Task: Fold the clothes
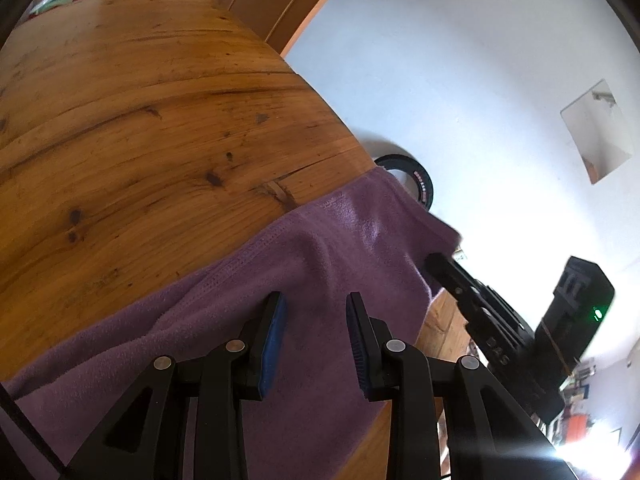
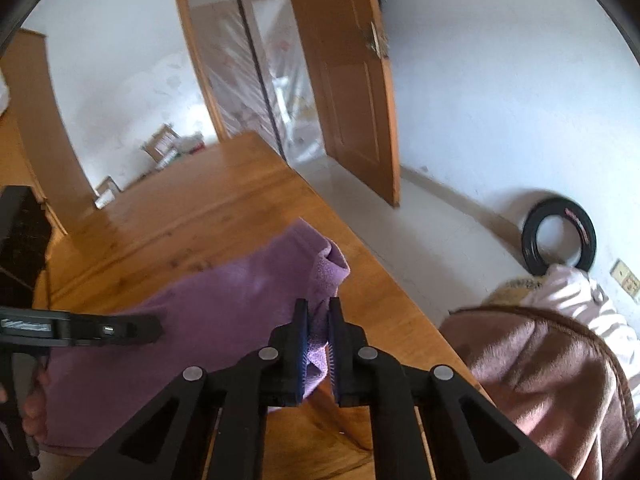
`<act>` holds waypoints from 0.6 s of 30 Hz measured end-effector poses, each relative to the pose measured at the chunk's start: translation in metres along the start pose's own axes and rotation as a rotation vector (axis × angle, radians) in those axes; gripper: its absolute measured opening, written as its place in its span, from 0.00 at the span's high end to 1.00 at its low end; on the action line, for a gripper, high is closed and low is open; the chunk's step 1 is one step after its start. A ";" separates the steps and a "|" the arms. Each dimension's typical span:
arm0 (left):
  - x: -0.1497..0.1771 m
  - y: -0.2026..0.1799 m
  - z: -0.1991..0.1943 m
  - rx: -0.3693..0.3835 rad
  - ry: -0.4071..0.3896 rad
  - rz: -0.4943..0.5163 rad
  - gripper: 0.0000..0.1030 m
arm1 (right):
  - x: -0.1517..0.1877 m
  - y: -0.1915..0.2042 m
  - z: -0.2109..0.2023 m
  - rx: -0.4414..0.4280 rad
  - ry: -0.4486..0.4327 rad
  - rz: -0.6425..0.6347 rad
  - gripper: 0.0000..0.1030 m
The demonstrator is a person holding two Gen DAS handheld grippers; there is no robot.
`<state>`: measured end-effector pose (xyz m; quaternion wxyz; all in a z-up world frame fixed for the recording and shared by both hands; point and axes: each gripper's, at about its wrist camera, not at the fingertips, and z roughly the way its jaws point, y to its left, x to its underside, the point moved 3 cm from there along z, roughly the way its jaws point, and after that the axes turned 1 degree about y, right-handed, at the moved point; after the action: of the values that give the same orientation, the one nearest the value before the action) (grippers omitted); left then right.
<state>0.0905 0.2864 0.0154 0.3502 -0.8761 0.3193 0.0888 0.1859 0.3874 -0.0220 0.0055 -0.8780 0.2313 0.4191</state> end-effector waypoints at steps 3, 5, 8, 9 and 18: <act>0.001 0.002 -0.001 0.011 -0.001 -0.007 0.69 | -0.004 0.014 -0.011 -0.028 -0.045 -0.050 0.91; 0.002 0.003 0.000 0.018 -0.003 -0.014 0.69 | -0.006 0.024 -0.017 -0.064 -0.066 -0.069 0.91; 0.002 0.007 -0.002 0.040 -0.002 -0.038 0.69 | -0.007 0.039 -0.026 -0.099 -0.098 -0.112 0.91; 0.001 0.009 -0.002 0.048 0.000 -0.049 0.69 | -0.007 0.046 -0.029 -0.111 -0.107 -0.134 0.91; -0.004 0.034 -0.042 0.275 -0.059 -0.205 0.69 | 0.014 0.104 -0.035 -0.135 -0.121 -0.336 0.91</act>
<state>0.0634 0.2421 0.0292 0.4833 -0.8449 0.2269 0.0335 0.1766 0.2823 0.0100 0.0305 -0.8757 0.0522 0.4790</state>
